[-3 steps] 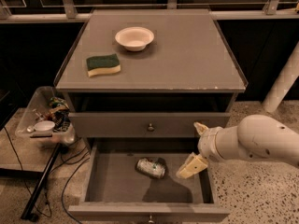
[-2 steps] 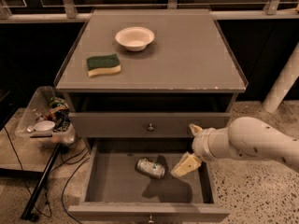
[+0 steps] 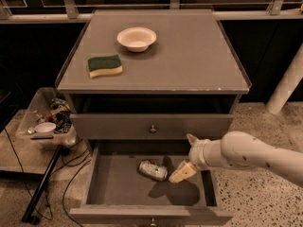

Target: Pick 7up can from middle drawer and place on counter

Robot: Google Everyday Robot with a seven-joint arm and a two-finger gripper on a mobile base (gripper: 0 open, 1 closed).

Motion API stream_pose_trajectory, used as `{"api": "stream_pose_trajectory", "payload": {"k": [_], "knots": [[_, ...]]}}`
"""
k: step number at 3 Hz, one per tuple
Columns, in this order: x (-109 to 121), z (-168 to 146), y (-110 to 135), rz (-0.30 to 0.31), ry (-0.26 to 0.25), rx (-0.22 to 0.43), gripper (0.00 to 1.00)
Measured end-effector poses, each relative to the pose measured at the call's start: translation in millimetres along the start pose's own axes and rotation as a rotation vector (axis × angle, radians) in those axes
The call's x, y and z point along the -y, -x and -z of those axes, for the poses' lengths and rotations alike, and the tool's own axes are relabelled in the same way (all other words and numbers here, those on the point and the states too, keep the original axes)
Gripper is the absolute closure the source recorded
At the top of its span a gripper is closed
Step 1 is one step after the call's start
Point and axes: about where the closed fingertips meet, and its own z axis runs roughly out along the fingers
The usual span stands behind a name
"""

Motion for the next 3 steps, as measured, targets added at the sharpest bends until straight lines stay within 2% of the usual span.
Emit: {"api": "stream_pose_trajectory", "payload": {"k": [2,3], "knots": [[-36,-37,-27,0.105,0.083,0.011,0.0],[-45,-49,-28,0.102,0.1,0.014,0.0]]}}
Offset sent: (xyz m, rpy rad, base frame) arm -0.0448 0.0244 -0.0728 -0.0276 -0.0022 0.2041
